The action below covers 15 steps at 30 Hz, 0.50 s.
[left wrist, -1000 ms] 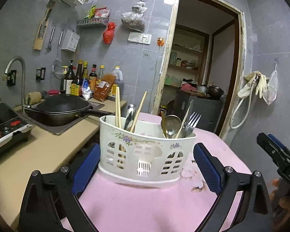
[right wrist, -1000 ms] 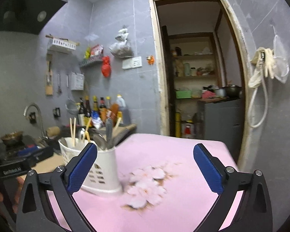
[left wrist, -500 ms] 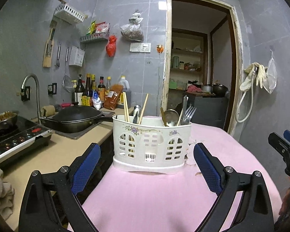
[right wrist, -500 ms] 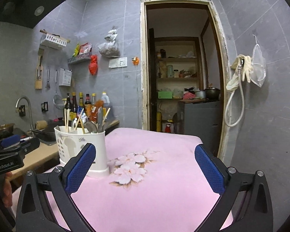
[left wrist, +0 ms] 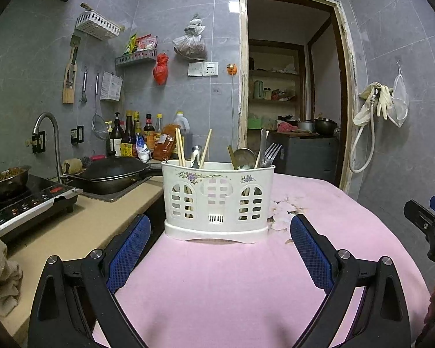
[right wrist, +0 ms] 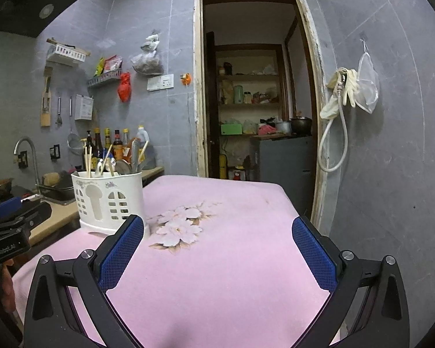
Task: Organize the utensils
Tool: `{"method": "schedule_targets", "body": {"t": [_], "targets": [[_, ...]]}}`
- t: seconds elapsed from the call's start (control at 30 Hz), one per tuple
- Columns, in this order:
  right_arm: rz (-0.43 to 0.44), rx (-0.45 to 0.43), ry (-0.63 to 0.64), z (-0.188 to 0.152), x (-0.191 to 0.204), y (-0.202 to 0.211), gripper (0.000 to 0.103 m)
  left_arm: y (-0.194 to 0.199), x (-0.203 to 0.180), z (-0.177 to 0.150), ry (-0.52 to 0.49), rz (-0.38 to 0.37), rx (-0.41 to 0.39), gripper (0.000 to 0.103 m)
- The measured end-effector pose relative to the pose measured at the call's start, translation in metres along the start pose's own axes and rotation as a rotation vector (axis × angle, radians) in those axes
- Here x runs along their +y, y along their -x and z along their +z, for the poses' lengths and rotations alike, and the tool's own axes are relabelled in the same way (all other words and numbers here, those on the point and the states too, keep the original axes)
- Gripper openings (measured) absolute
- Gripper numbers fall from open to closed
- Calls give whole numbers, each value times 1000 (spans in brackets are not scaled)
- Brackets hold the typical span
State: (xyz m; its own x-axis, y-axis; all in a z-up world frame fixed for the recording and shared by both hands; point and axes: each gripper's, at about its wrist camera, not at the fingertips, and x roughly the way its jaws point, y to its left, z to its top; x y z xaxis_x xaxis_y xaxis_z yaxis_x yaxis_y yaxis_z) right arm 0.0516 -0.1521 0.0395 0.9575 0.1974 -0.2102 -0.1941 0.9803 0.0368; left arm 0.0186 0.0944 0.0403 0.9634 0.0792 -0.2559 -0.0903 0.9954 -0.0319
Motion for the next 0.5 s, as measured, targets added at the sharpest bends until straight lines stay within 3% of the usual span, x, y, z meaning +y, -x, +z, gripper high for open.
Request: {"method": "schedule_targets", "body": {"t": [0.5], "targets": [[-6, 3, -10, -1, -2, 2, 103, 0, 5, -3, 26, 5, 6, 95]]}}
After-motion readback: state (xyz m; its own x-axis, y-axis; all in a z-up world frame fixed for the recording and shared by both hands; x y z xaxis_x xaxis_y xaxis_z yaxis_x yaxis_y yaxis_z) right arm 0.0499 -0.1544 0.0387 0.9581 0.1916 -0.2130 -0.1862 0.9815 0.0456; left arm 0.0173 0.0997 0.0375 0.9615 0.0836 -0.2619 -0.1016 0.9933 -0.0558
